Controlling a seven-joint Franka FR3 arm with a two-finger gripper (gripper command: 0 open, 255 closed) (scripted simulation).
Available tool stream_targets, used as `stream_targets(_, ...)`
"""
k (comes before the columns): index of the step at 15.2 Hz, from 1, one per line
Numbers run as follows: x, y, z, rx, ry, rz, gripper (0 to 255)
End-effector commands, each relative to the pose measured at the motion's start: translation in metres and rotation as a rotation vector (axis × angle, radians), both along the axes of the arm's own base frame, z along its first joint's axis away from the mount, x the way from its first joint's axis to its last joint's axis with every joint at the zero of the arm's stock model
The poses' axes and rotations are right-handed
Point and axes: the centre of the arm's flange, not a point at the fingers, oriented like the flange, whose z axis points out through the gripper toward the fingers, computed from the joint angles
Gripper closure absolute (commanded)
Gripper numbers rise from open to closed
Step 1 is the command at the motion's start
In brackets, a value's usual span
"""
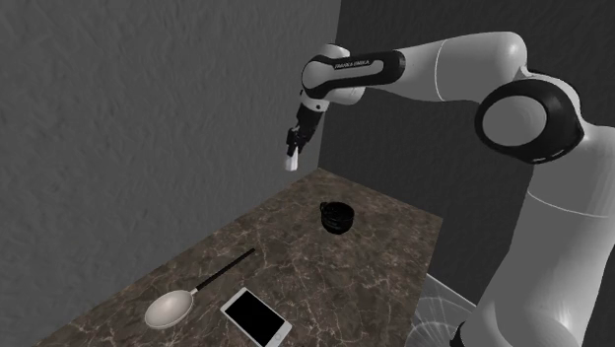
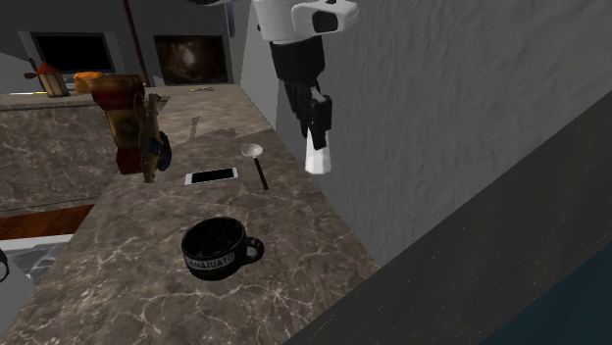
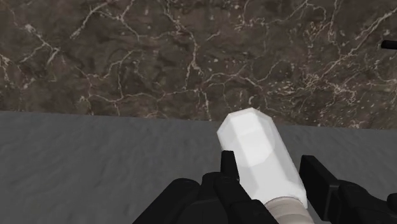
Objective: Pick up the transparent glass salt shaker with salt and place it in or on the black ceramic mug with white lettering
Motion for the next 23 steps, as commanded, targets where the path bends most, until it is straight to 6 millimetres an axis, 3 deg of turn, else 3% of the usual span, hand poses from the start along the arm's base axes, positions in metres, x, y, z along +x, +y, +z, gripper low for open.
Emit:
stream_targets(1, -0.022, -0.009, 0.002, 0.000, 0.000, 0.000, 255)
stream_targets(14, -0.180, -0.074, 0.014, 0.000, 0.000, 0.000, 255)
stream_targets(23, -0.187, -0.077, -0.028, 0.000, 0.000, 0.000, 255)
